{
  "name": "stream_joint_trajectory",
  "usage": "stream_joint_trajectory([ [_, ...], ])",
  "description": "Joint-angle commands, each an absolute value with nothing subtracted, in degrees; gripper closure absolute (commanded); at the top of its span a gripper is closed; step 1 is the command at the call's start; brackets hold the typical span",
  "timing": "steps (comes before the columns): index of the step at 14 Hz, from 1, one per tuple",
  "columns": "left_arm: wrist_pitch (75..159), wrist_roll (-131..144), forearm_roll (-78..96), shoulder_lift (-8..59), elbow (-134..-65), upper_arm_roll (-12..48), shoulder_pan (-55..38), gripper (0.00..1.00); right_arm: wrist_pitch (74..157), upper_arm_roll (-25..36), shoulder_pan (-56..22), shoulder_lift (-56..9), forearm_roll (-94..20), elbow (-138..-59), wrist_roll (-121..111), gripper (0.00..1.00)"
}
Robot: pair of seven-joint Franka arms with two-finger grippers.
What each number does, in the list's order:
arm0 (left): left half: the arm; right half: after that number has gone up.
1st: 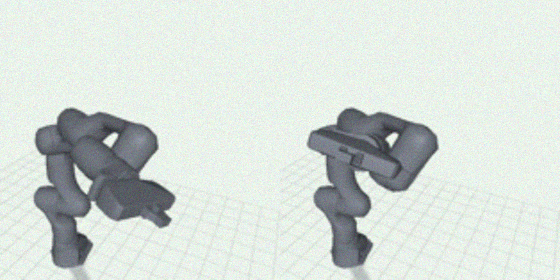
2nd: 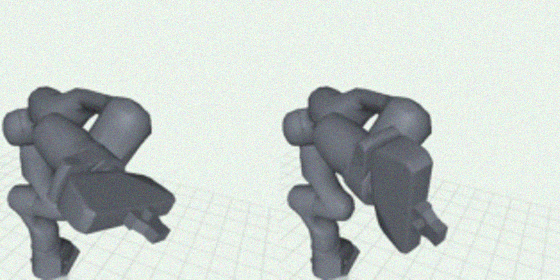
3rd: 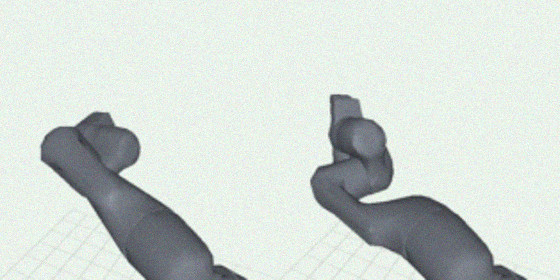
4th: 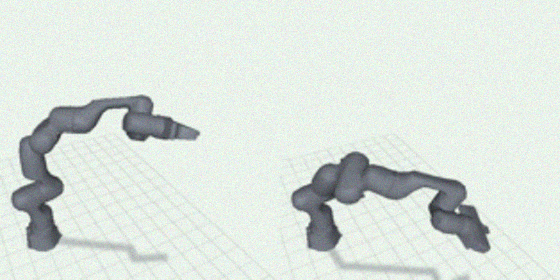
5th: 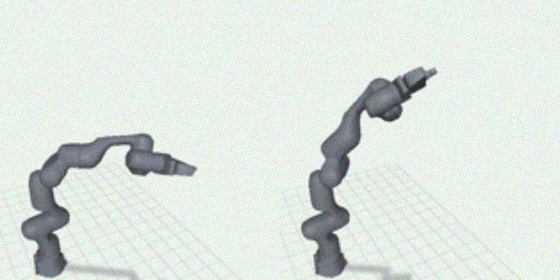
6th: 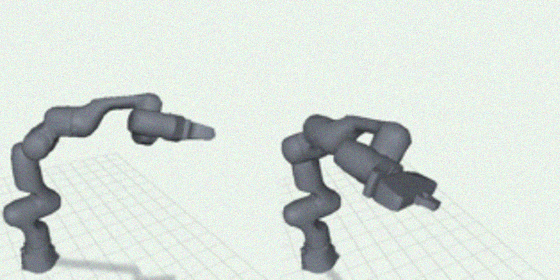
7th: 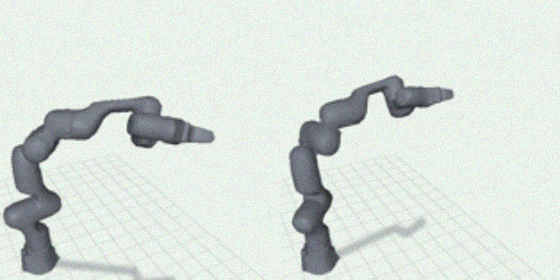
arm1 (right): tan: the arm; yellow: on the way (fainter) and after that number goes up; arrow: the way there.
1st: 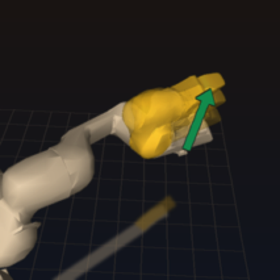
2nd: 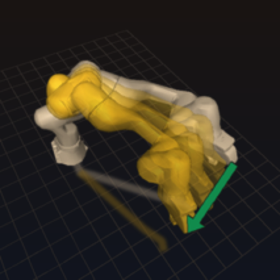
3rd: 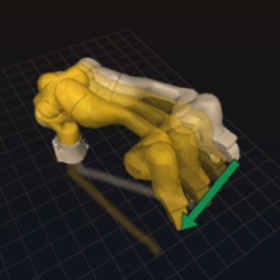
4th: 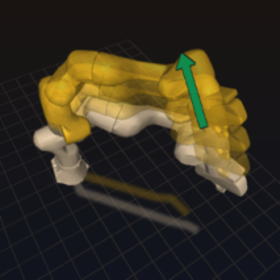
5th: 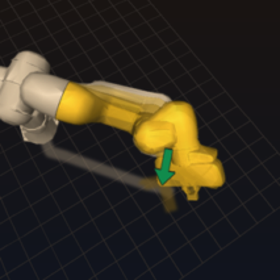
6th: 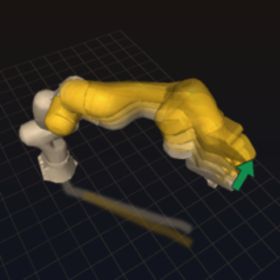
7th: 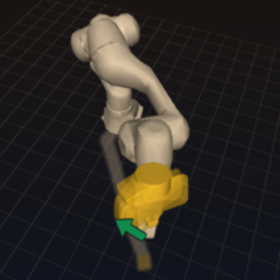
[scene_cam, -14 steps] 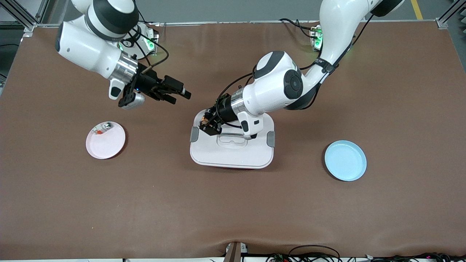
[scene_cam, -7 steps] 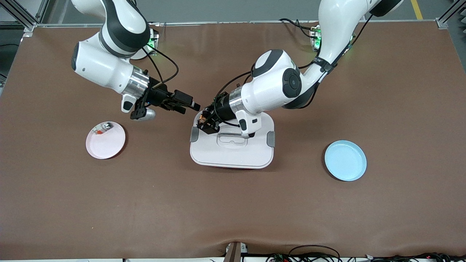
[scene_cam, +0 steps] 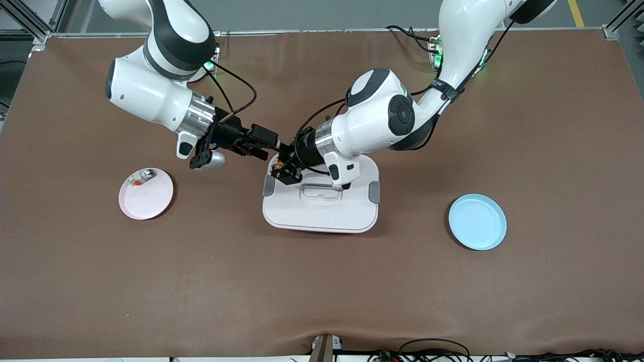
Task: Transfer orange switch to right arm and place
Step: 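Reach the right gripper toward the switch held by the left gripper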
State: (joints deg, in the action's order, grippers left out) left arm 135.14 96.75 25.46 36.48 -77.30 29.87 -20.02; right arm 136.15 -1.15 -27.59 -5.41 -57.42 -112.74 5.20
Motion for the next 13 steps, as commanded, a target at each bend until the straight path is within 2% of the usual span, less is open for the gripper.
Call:
stream_joint_trajectory([
  [1,135.6,96.7,26.5,37.5,-75.2,29.7,-20.9,1.0,136.1,-0.9,-27.8,-8.5,-58.2,-109.7,3.6,0.0],
  [13,135.7,96.2,26.5,37.5,-74.6,29.7,-21.0,1.0,135.0,-0.8,-27.8,-8.6,-57.6,-112.1,1.0,0.0],
])
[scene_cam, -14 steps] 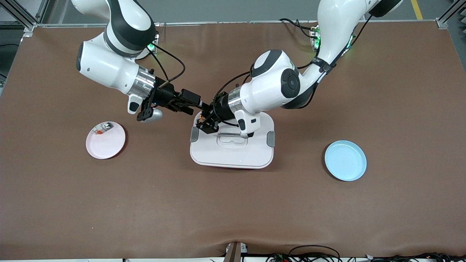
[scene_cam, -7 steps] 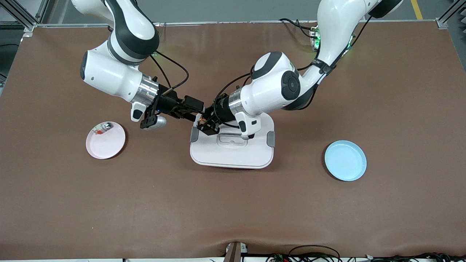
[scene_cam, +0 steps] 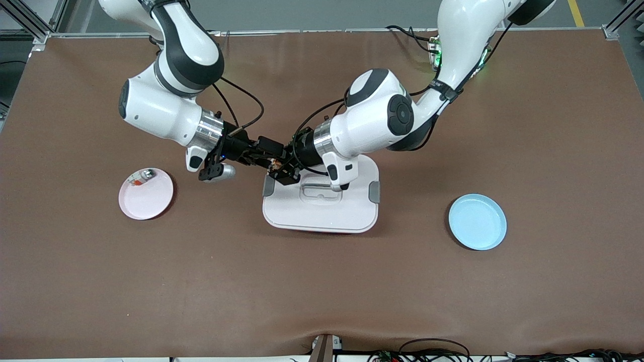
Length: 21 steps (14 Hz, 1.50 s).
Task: Transfer orange switch to right arm and place
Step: 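Close the right gripper on the switch beside the left gripper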
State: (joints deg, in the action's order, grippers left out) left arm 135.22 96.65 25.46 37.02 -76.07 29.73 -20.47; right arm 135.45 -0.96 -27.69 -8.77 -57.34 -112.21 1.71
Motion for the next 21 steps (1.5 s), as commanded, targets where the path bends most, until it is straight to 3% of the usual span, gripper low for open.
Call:
stream_joint_trajectory([
  [1,135.7,96.1,26.4,37.5,-74.6,29.7,-21.1,1.0,134.9,-0.8,-27.7,-8.6,-57.5,-112.1,1.0,0.0],
  [3,135.7,96.0,26.4,37.5,-74.6,29.7,-21.2,1.0,134.9,-0.7,-27.6,-8.6,-57.5,-112.0,1.0,0.0],
  [4,135.7,96.0,26.4,37.5,-74.6,29.5,-21.5,1.0,134.9,-0.6,-27.6,-8.6,-57.6,-111.9,1.1,0.13],
  [7,135.7,96.0,26.4,37.5,-74.6,29.5,-21.7,1.0,134.8,-0.6,-26.3,-8.6,-57.5,-111.2,1.0,0.34],
  [12,135.7,96.0,26.4,37.5,-74.6,29.5,-21.8,1.0,129.2,-0.6,-22.7,-8.3,-56.9,-110.0,1.0,0.39],
  [14,135.7,96.0,26.4,37.5,-74.6,29.5,-21.8,1.0,129.1,-0.6,-22.9,-8.3,-56.8,-110.0,1.1,0.57],
  [21,135.7,96.1,26.4,37.5,-74.6,29.5,-21.7,1.0,131.4,-0.9,-26.1,-8.6,-56.8,-110.3,1.7,0.57],
])
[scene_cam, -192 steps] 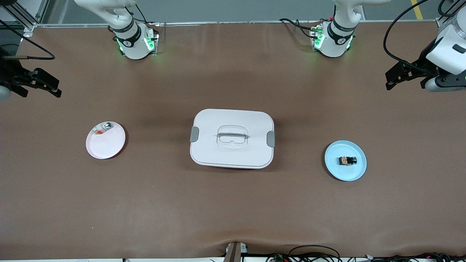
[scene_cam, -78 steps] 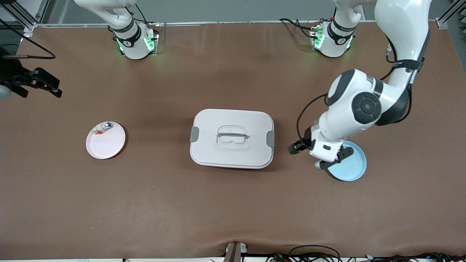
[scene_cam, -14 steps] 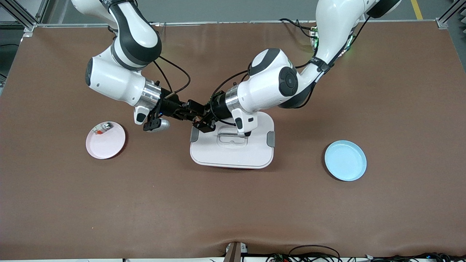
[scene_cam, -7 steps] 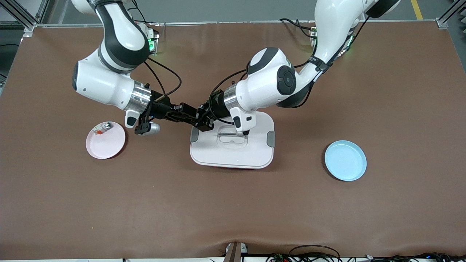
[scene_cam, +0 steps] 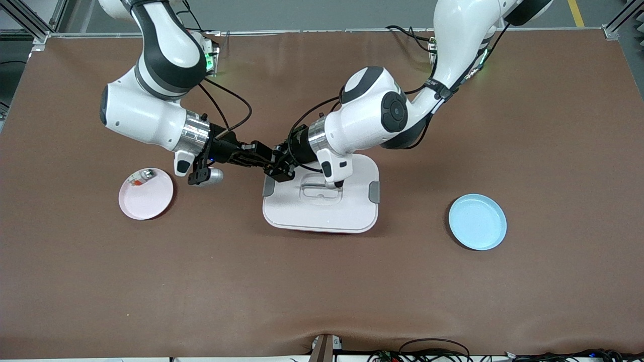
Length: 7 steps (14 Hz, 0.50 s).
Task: Transfer orange switch to right arm and place
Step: 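Close the right gripper on the switch beside the left gripper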
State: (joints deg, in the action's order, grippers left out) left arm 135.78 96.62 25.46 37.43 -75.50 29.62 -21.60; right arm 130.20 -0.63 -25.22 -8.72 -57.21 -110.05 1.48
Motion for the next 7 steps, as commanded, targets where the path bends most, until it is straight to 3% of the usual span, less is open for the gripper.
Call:
stream_joint_trajectory([
  [1,135.7,96.2,26.4,37.5,-74.6,29.5,-21.7,1.0,131.8,-1.0,-26.2,-8.7,-56.8,-110.3,1.7,0.65],
  [3,135.7,96.2,26.4,37.4,-74.6,29.5,-21.7,1.0,132.1,-0.9,-26.6,-8.7,-56.9,-110.1,1.6,0.86],
  [6,135.7,96.2,26.4,37.4,-74.6,29.4,-21.7,1.0,131.8,-0.9,-26.1,-8.7,-56.9,-110.0,1.5,1.0],
  [7,135.7,96.2,26.4,37.4,-74.6,29.5,-21.7,1.0,131.8,-0.9,-26.0,-8.7,-56.9,-110.0,1.4,1.0],
])
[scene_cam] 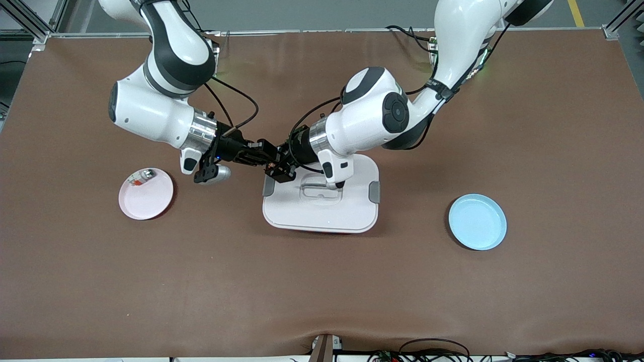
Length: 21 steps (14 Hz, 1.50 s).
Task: Transfer orange switch to right arm and place
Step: 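Open the left gripper and withdraw it while the right gripper carries the switch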
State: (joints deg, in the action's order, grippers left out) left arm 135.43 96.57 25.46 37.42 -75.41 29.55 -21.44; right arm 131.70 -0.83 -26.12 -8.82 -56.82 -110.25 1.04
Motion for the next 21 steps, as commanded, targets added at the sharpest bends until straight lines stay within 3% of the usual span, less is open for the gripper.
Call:
stream_joint_trajectory([
  [1,135.6,96.2,26.4,37.4,-74.6,29.4,-21.7,0.95,131.8,-0.9,-26.0,-8.7,-56.9,-109.9,1.4,1.0],
  [2,135.6,96.1,26.4,37.4,-74.6,29.4,-21.6,0.7,131.8,-0.9,-26.0,-8.7,-56.9,-109.8,1.4,1.0],
  [3,135.7,95.9,26.4,37.4,-74.6,29.4,-21.4,0.1,131.8,-0.9,-26.0,-8.7,-56.9,-109.7,1.5,1.0],
  [4,135.7,95.4,26.0,37.2,-74.6,29.4,-21.7,0.0,131.7,-0.9,-26.0,-8.7,-56.9,-109.7,1.5,1.0],
  [8,135.5,95.2,25.8,35.8,-74.6,29.4,-20.8,0.0,131.5,-0.7,-25.9,-8.6,-56.9,-109.3,1.5,1.0],
  [11,134.7,95.2,25.7,33.6,-74.6,25.8,-20.7,0.0,129.8,-0.5,-25.8,-8.1,-54.9,-109.2,1.6,1.0],
  [14,131.6,95.2,21.6,30.9,-74.6,22.6,-20.5,0.0,117.9,-0.5,-22.6,-7.8,-46.2,-104.0,1.6,1.0],
  [21,119.3,84.5,8.4,24.8,-74.8,21.9,-14.2,0.0,88.8,-0.5,-19.4,-7.0,-16.4,-91.1,-12.3,1.0],
])
